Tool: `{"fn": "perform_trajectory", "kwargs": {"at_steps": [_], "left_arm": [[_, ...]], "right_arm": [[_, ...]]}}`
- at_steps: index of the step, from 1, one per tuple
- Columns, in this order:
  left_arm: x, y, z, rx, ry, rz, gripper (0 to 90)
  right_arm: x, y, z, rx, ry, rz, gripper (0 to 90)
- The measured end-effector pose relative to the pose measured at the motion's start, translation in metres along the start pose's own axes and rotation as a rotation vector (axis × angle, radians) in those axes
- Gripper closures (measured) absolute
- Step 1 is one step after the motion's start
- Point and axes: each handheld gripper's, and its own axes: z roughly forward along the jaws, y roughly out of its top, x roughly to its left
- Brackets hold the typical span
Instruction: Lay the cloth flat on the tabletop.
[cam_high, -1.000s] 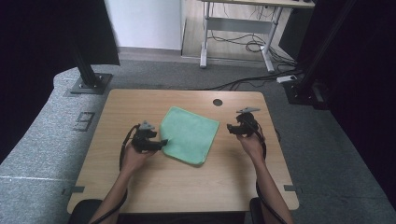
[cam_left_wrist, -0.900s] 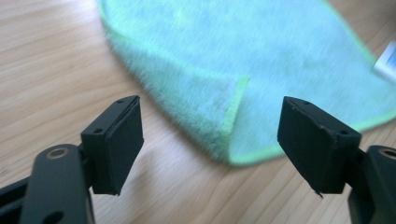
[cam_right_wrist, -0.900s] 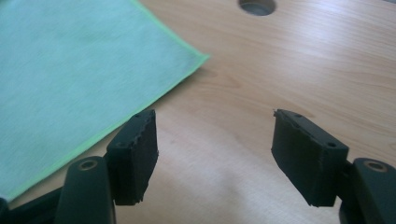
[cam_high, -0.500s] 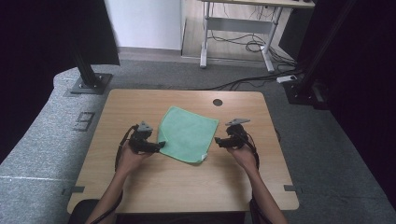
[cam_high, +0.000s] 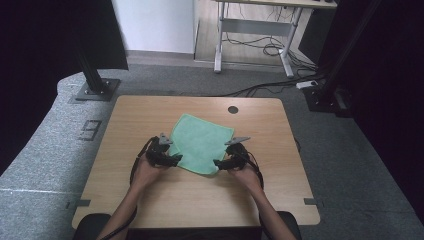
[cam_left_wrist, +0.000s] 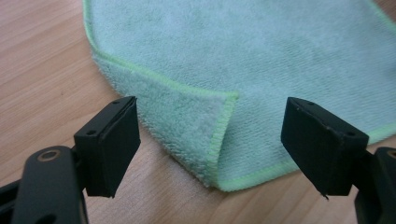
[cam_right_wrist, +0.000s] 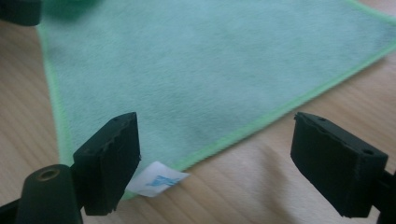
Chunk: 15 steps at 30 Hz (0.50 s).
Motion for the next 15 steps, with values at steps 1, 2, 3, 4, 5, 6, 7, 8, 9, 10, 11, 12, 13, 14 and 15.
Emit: {"fn": "perform_trajectory", "kwargs": {"at_steps": [1,2,3,4,5,6,7,8,9,10,11,12,13,14,15], "left_arm": [[0.000,0.000,0.000,0.000,0.000,0.000,20.0],[0.000,-0.001,0.002,0.006,0.026,0.004,20.3],[0.000,-0.001,0.002,0.006,0.026,0.004,20.4],[0.001,-0.001,0.004,0.011,0.044,0.003,20.4],[0.001,-0.002,0.005,0.013,0.055,-0.001,20.5],[0.003,-0.003,0.005,0.015,0.066,-0.002,20.5],[0.004,-0.004,0.005,0.021,0.077,-0.004,20.7],[0.006,-0.005,0.006,0.021,0.089,-0.009,20.7],[0.007,-0.006,0.006,0.024,0.098,-0.014,20.9],[0.008,-0.007,0.006,0.024,0.103,-0.023,20.9],[0.011,-0.008,0.006,0.030,0.122,-0.029,20.9],[0.011,-0.008,0.006,0.030,0.122,-0.029,20.9],[0.013,-0.010,0.006,0.034,0.147,-0.036,20.9],[0.013,-0.010,0.006,0.034,0.147,-0.036,20.9],[0.015,-0.011,0.005,0.039,0.163,-0.044,20.9]], "right_arm": [[0.000,0.000,0.000,0.000,0.000,0.000,15.3],[0.005,-0.001,0.004,0.015,-0.008,-0.011,15.1],[0.005,-0.001,0.004,0.015,-0.008,-0.011,15.1],[0.006,-0.002,0.005,0.023,-0.009,-0.016,15.1],[0.008,-0.003,0.007,0.035,-0.016,-0.025,14.8],[0.009,-0.004,0.009,0.043,-0.026,-0.032,14.8],[0.011,-0.006,0.011,0.058,-0.040,-0.048,14.8],[0.011,-0.006,0.011,0.058,-0.040,-0.048,14.8],[0.012,-0.008,0.013,0.073,-0.054,-0.069,14.8],[0.012,-0.008,0.013,0.073,-0.054,-0.069,14.8],[0.012,-0.009,0.013,0.073,-0.057,-0.062,14.8],[0.012,-0.009,0.013,0.073,-0.057,-0.062,14.8],[0.012,-0.010,0.012,0.076,-0.060,-0.064,14.8],[0.012,-0.010,0.012,0.076,-0.060,-0.064,14.8],[0.012,-0.010,0.012,0.076,-0.062,-0.067,14.8]]}}
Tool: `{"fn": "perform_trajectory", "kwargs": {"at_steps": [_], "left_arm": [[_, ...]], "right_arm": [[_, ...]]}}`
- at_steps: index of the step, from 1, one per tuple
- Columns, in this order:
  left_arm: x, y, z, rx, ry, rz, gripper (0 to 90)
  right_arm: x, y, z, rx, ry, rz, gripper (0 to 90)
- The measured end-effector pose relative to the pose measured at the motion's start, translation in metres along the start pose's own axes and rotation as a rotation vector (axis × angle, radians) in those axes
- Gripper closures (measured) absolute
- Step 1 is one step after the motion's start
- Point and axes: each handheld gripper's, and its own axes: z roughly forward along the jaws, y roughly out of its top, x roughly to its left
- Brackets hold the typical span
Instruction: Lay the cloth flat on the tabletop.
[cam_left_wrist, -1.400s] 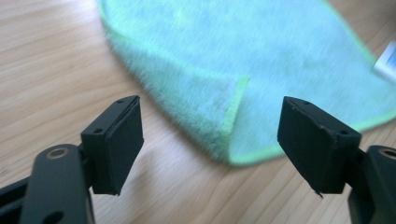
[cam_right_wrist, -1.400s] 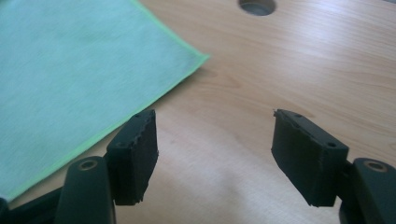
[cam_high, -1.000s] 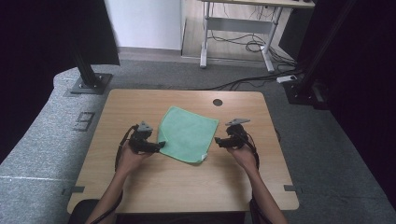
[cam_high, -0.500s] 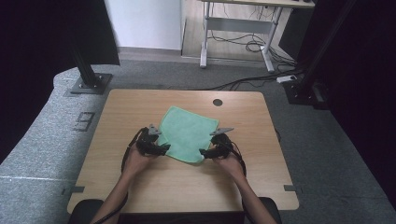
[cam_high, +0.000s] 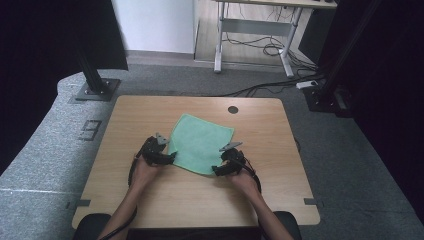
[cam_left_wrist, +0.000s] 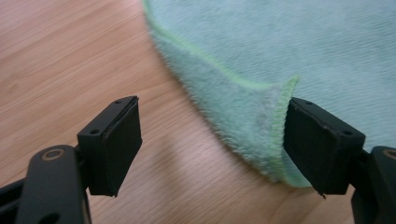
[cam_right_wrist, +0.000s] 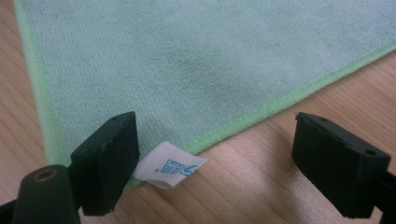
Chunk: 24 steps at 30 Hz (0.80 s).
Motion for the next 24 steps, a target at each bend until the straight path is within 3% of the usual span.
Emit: {"fn": "perform_trajectory", "kwargs": {"at_steps": [8,14,20,24], "left_arm": [[0.015,-0.013,-0.007,0.018,0.038,-0.060,20.9],[0.022,-0.019,-0.013,0.007,0.023,-0.093,20.1],[0.022,-0.015,-0.010,0.019,0.030,-0.086,20.0],[0.017,-0.018,-0.006,0.036,0.010,-0.074,19.7]], "right_arm": [[-0.006,-0.005,-0.003,-0.001,0.004,0.017,14.7],[-0.011,-0.008,-0.006,0.004,-0.002,0.031,14.6],[-0.017,-0.011,-0.009,0.007,-0.013,0.037,14.6],[-0.023,-0.015,-0.011,0.008,-0.027,0.053,14.4]]}}
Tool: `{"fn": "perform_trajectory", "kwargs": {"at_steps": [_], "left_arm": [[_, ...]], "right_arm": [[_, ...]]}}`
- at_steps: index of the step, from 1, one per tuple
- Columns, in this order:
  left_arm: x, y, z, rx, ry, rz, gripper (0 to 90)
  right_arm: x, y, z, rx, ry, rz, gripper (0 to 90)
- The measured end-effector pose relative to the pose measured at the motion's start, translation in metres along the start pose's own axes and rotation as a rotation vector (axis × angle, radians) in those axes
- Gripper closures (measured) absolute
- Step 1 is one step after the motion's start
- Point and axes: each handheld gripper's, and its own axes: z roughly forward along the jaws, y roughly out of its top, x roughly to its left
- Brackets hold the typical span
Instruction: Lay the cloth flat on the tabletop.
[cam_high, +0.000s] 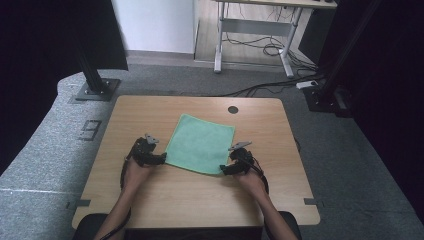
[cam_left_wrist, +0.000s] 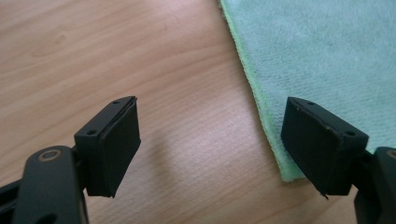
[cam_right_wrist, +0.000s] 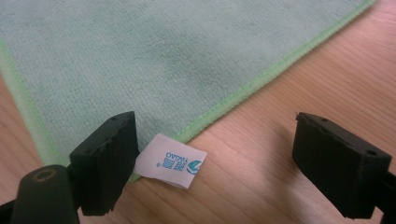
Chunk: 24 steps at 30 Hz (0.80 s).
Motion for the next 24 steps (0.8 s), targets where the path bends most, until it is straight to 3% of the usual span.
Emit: {"fn": "perform_trajectory", "kwargs": {"at_steps": [5,8,14,18,24], "left_arm": [[-0.011,-0.005,-0.002,-0.002,-0.036,0.023,20.2],[-0.023,-0.008,-0.008,0.004,-0.051,0.067,20.3],[-0.034,-0.011,-0.013,0.007,-0.072,0.094,20.6],[-0.036,-0.013,-0.014,0.000,-0.085,0.083,20.6],[-0.034,-0.015,-0.014,-0.003,-0.099,0.063,20.6]], "right_arm": [[-0.012,-0.002,-0.002,0.002,-0.019,0.028,14.1],[-0.019,-0.002,-0.003,0.011,-0.039,0.029,14.5],[-0.016,0.000,-0.009,-0.007,-0.018,0.034,14.5],[-0.008,0.001,-0.013,-0.001,-0.010,0.017,14.5],[-0.010,-0.008,-0.017,0.024,-0.041,-0.005,14.7]]}}
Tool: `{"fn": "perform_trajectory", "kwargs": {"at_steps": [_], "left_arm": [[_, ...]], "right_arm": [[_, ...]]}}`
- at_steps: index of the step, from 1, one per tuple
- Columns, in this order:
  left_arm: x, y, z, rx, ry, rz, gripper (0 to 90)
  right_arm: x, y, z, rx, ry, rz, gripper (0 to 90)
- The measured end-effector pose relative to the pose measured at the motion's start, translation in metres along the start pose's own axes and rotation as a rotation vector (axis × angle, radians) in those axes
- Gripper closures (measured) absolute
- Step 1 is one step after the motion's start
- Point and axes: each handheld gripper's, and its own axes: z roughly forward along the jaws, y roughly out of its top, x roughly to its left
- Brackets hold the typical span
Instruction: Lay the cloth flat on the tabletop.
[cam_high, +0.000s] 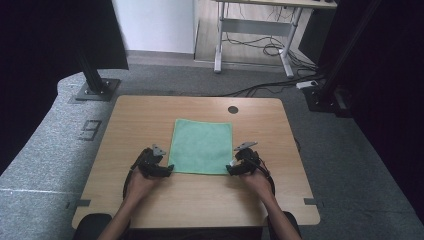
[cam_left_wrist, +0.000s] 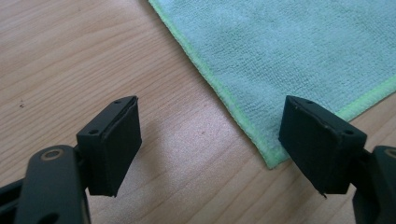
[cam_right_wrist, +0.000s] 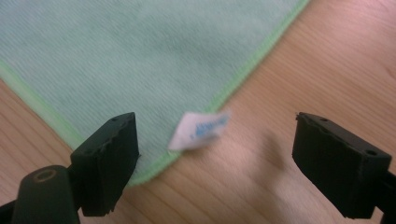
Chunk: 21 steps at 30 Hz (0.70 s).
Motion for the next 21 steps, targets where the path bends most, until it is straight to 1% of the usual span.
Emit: {"fn": "perform_trajectory", "kwargs": {"at_steps": [1,2,3,5,6,7,8,10,12,15,16,17,18,19,20,21], "left_arm": [[0.000,0.000,0.000,0.000,0.001,0.000,20.7],[0.000,0.000,0.000,0.000,0.001,0.000,20.6],[0.000,-0.001,0.000,-0.003,-0.003,-0.005,20.6],[-0.001,-0.001,0.000,-0.002,-0.006,-0.006,20.7],[-0.001,-0.001,0.000,-0.003,-0.009,-0.008,20.7],[-0.001,-0.001,0.000,-0.003,-0.009,-0.008,20.7],[-0.002,-0.002,-0.001,-0.004,-0.013,-0.007,20.6],[-0.003,-0.002,-0.001,-0.004,-0.021,-0.006,20.6],[-0.004,-0.003,-0.002,-0.004,-0.024,-0.003,20.7],[-0.006,-0.004,-0.003,-0.008,-0.029,-0.003,20.6],[-0.006,-0.004,-0.003,-0.008,-0.030,-0.003,20.6],[-0.006,-0.004,-0.003,-0.006,-0.030,-0.004,20.6],[-0.006,-0.004,-0.003,-0.007,-0.030,-0.004,20.6],[-0.006,-0.004,-0.003,-0.007,-0.030,-0.005,20.6],[-0.006,-0.005,-0.002,-0.008,-0.037,-0.009,20.6],[-0.006,-0.005,-0.002,-0.008,-0.037,-0.009,20.6]], "right_arm": [[-0.002,-0.006,-0.001,0.006,-0.005,0.008,14.7],[-0.002,-0.006,-0.001,0.006,-0.005,0.008,14.7],[-0.004,-0.011,-0.003,0.000,-0.001,0.025,14.7],[-0.005,-0.013,-0.004,-0.002,-0.001,0.029,14.7],[-0.006,-0.017,-0.005,-0.007,-0.016,0.027,14.5],[-0.006,-0.017,-0.005,-0.007,-0.016,0.027,14.5],[-0.008,-0.019,-0.005,-0.015,-0.011,0.044,14.5],[-0.009,-0.021,-0.006,-0.020,-0.011,0.048,14.4],[-0.009,-0.021,-0.006,-0.019,-0.012,0.047,14.5],[-0.010,-0.020,-0.009,-0.018,-0.037,0.036,15.5],[-0.011,-0.019,-0.012,-0.037,-0.025,0.055,15.5],[-0.011,-0.019,-0.012,-0.037,-0.025,0.055,15.5],[-0.011,-0.016,-0.016,-0.058,-0.027,0.057,15.5],[-0.011,-0.016,-0.016,-0.058,-0.027,0.057,15.5],[-0.009,-0.012,-0.019,-0.081,-0.011,0.060,15.4],[-0.009,-0.012,-0.019,-0.081,-0.011,0.060,15.4]]}}
